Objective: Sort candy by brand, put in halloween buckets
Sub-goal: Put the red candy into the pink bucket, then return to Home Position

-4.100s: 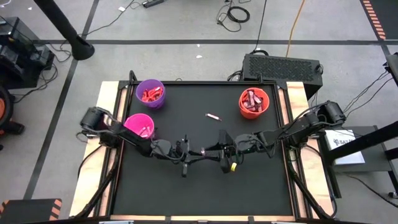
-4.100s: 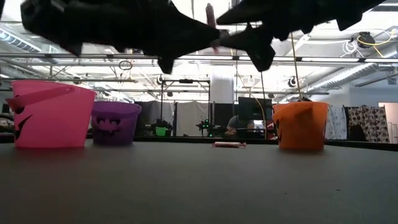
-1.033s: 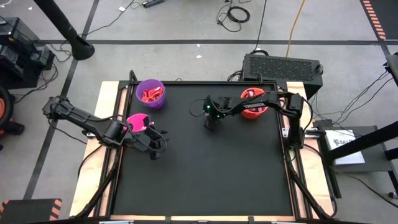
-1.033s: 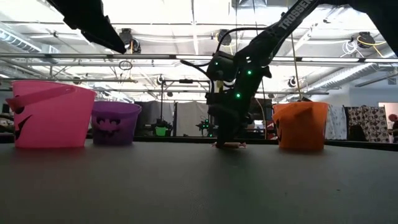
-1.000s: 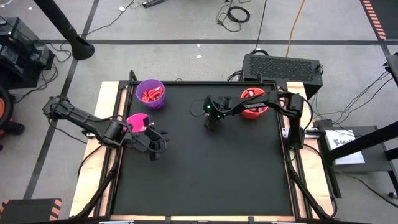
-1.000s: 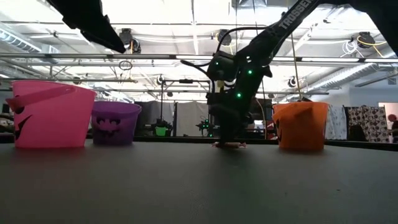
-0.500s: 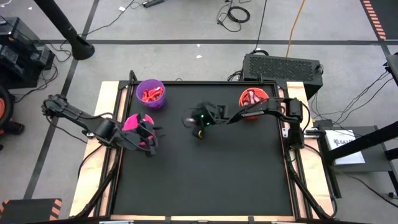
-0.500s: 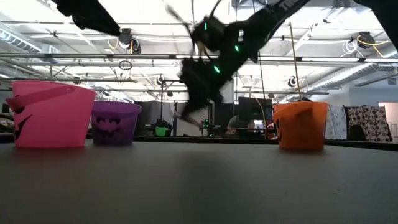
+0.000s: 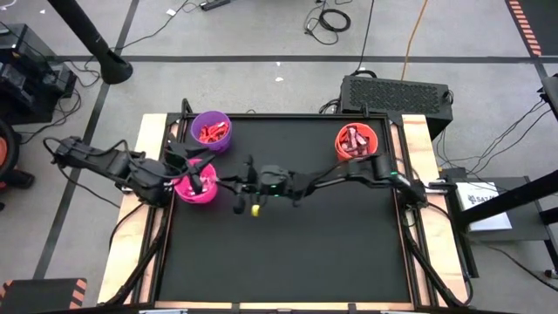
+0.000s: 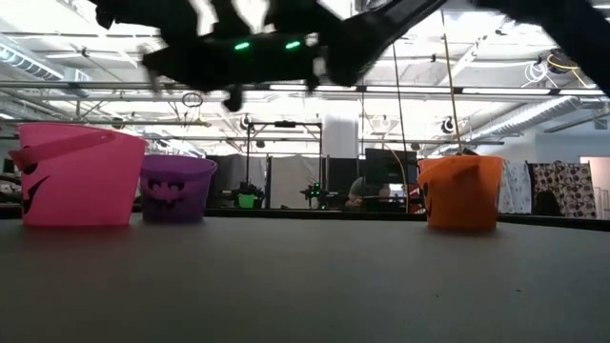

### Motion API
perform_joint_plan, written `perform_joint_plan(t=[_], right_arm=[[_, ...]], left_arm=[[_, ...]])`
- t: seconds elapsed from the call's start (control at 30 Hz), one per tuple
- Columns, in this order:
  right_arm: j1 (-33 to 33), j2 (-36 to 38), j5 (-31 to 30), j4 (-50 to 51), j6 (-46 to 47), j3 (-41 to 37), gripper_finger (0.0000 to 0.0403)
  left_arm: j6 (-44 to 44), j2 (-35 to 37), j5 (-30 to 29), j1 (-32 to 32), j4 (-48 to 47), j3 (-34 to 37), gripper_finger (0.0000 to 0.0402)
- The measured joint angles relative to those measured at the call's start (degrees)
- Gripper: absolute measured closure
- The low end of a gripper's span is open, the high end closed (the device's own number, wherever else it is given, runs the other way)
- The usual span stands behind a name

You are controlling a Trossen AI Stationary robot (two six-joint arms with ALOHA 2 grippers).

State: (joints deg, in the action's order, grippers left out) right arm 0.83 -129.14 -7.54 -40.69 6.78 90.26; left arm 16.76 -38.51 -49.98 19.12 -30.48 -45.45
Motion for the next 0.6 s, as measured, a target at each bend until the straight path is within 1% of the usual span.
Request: perform_joint_plan(t=[0.1,0.23,0.33,0.43,0.6], right_arm=[[-0.6,-7.8,0.1,2.7,0.3,11.8,0.0378],[-1.5,-15.4,0.4,12.9,1.6,26.8,0.037],[-1.9,-19.8,0.4,19.9,2.7,35.7,0.0361],[-2.1,-23.0,0.3,24.5,2.9,40.8,0.0348],[-2.7,-23.5,0.4,25.5,5.0,42.1,0.0311]], left_arm=[[-2.5,1.8,0.1,-0.8,1.0,0.0,0.0242],[-5.2,4.9,0.3,-1.1,2.0,0.0,0.0242],[-5.6,7.1,1.9,-1.1,1.4,0.0,0.0242],[-5.3,8.2,3.1,-1.1,0.3,0.2,0.0242],[-5.1,8.3,4.9,-1.1,-0.4,1.2,0.0242]])
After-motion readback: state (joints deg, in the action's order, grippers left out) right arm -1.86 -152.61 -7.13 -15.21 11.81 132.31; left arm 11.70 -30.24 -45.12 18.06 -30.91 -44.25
